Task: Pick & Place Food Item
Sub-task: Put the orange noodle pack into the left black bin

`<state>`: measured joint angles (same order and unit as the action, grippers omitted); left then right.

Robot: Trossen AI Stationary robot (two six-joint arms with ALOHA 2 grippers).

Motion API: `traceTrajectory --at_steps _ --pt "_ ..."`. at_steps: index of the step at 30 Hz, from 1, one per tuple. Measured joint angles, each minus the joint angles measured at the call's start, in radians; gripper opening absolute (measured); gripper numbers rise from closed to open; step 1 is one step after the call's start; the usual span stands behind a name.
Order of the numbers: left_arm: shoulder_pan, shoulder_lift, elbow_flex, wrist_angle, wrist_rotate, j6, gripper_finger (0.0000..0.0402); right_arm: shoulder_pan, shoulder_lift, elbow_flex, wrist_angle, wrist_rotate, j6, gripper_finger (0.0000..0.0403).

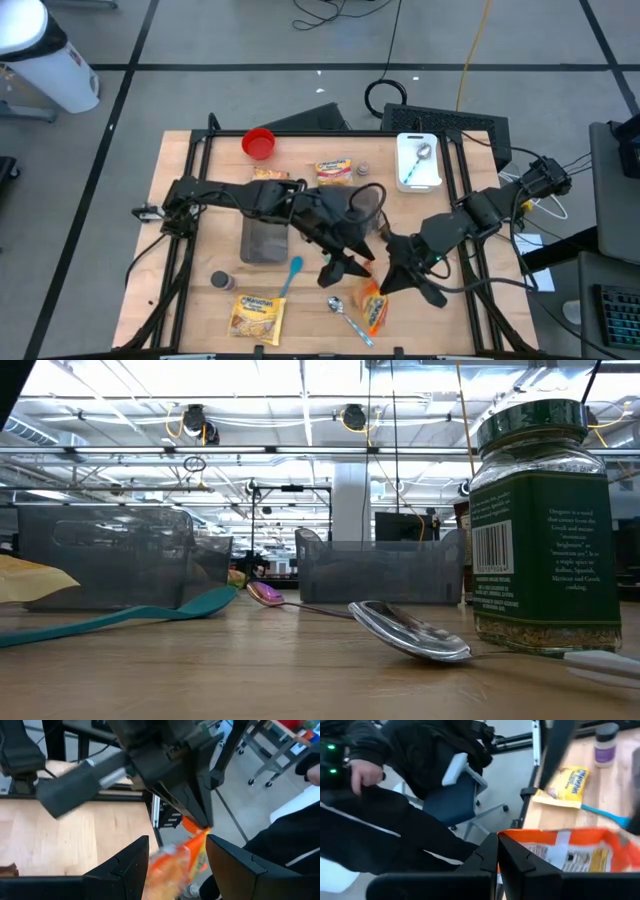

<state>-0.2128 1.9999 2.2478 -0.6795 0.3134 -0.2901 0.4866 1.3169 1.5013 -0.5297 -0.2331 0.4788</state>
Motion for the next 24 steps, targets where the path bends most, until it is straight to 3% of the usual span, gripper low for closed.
traceTrajectory --at_steps 24 --pt "-0.007 0.046 0.0 0.126 0.099 -0.004 0.0207 0.0 0.0 0.0 0.1 -0.039 -0.047 0.0"
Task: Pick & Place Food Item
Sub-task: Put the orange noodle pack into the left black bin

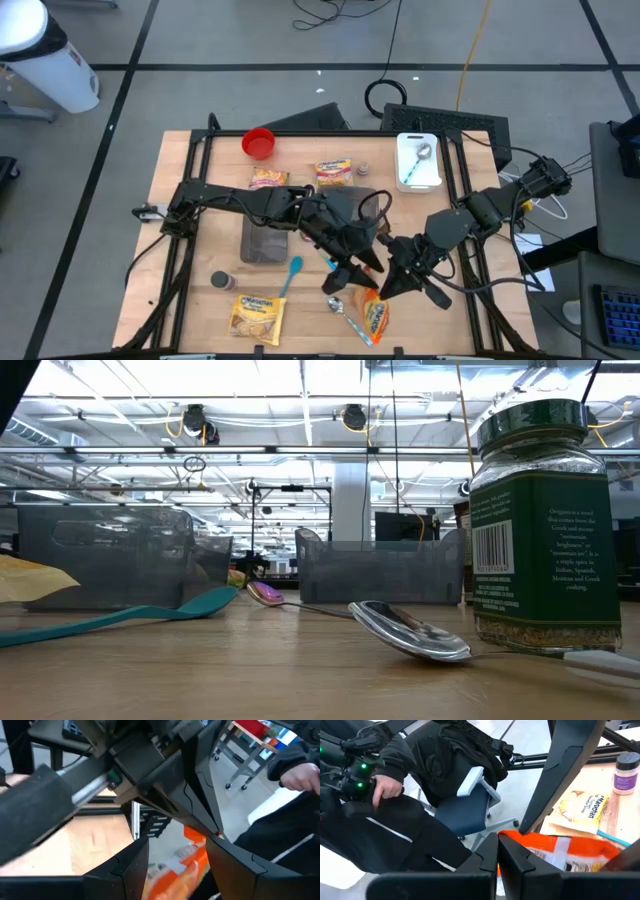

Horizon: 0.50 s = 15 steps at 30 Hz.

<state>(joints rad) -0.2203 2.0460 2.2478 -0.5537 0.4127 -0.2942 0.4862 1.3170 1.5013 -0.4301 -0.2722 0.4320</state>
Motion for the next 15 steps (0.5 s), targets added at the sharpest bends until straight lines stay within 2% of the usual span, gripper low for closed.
traceTrajectory --at_steps 15 --pt "-0.012 0.0 0.0 -0.006 0.009 -0.002 0.0207 0.0 -0.001 0.0 0.035 -0.021 -0.002 0.0"
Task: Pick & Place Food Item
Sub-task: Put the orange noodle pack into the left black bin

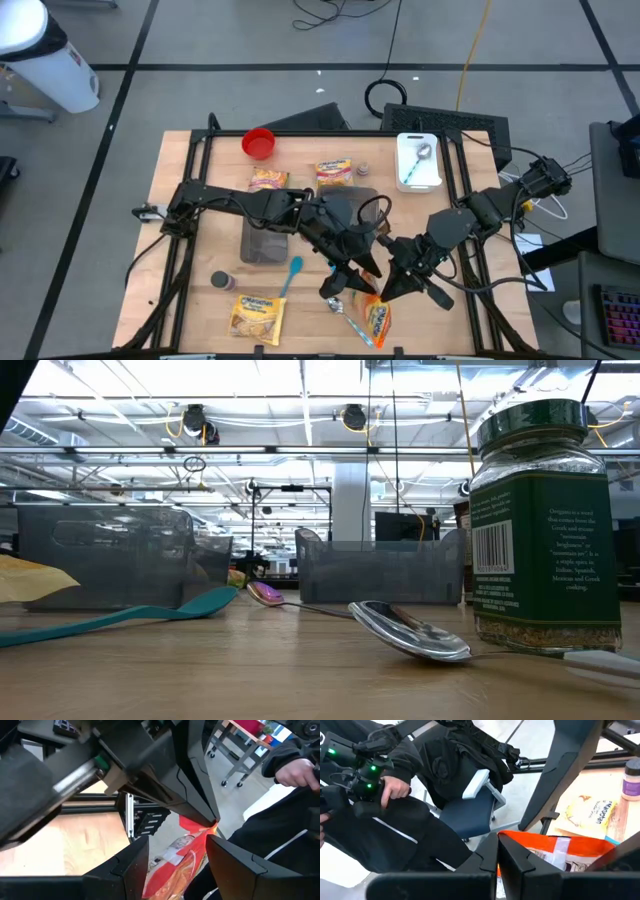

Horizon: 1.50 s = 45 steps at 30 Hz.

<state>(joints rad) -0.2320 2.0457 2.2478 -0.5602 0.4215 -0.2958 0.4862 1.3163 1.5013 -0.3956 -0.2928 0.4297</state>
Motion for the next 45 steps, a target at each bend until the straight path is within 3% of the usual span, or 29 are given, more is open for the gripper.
traceTrajectory --at_steps 10,24,34,39,45 --pt "-0.008 0.0 0.0 -0.043 -0.001 0.014 0.0194 0.0 0.0 0.0 0.019 0.0 0.0 0.0" --pt "-0.008 0.0 0.0 -0.042 0.039 0.025 0.0009 0.0 0.0 0.0 0.021 0.006 0.019 0.0" --pt "-0.002 -0.017 -0.002 -0.045 0.042 0.031 0.0004 0.0 0.0 0.0 0.027 0.003 0.071 0.0004" --pt "0.014 -0.048 -0.002 -0.08 0.041 0.031 0.0003 -0.011 0.0 0.0 0.029 0.005 0.134 0.0042" --pt "0.019 -0.09 -0.002 -0.199 0.003 0.031 0.0002 -0.05 0.0 0.0 0.033 0.001 0.149 0.0127"
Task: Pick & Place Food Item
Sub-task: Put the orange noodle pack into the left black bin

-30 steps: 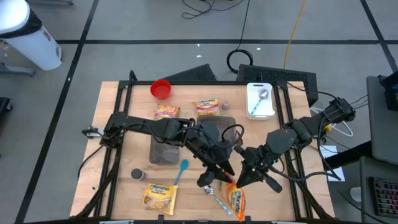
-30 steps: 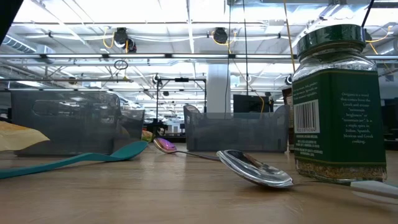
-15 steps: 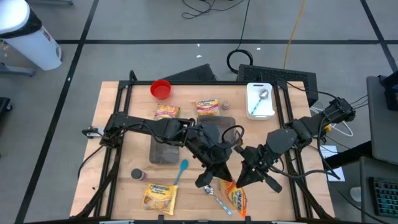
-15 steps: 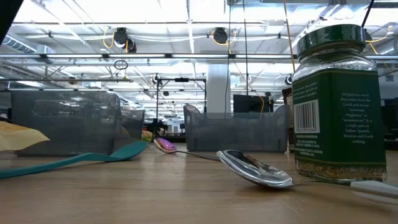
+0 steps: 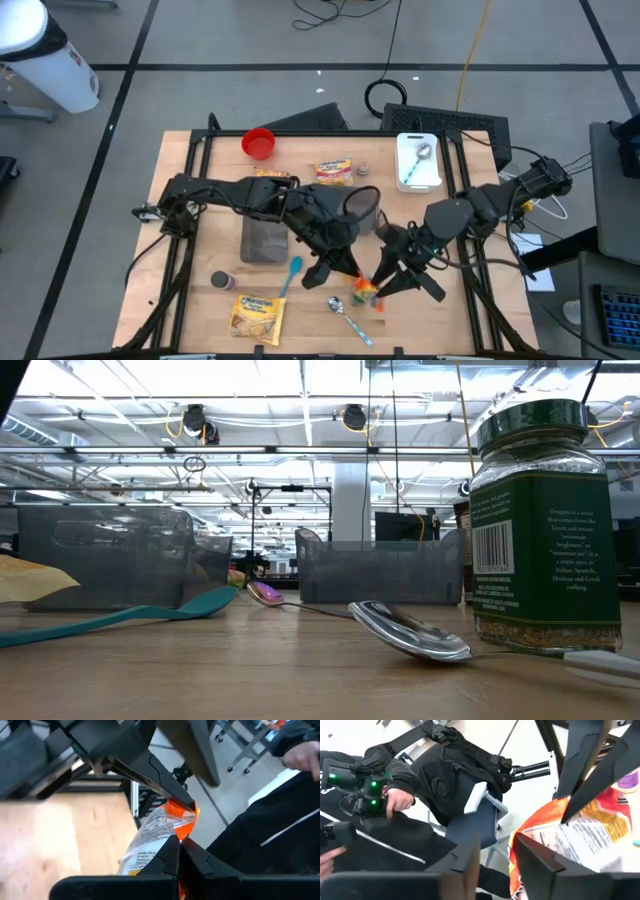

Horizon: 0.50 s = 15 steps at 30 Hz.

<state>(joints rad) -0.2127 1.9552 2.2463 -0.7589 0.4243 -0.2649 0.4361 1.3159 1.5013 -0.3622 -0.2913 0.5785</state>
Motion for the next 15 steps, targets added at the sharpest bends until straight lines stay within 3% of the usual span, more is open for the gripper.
traceTrajectory --at_steps 7,15 --pt "0.0 -0.037 0.0 -0.146 -0.027 -0.003 0.0001 -0.079 0.0 0.0 0.022 0.002 0.012 0.0191" --pt "-0.001 -0.134 0.0 -0.4 -0.175 -0.001 0.0001 -0.177 -0.018 0.0 0.021 0.106 0.011 0.0205"
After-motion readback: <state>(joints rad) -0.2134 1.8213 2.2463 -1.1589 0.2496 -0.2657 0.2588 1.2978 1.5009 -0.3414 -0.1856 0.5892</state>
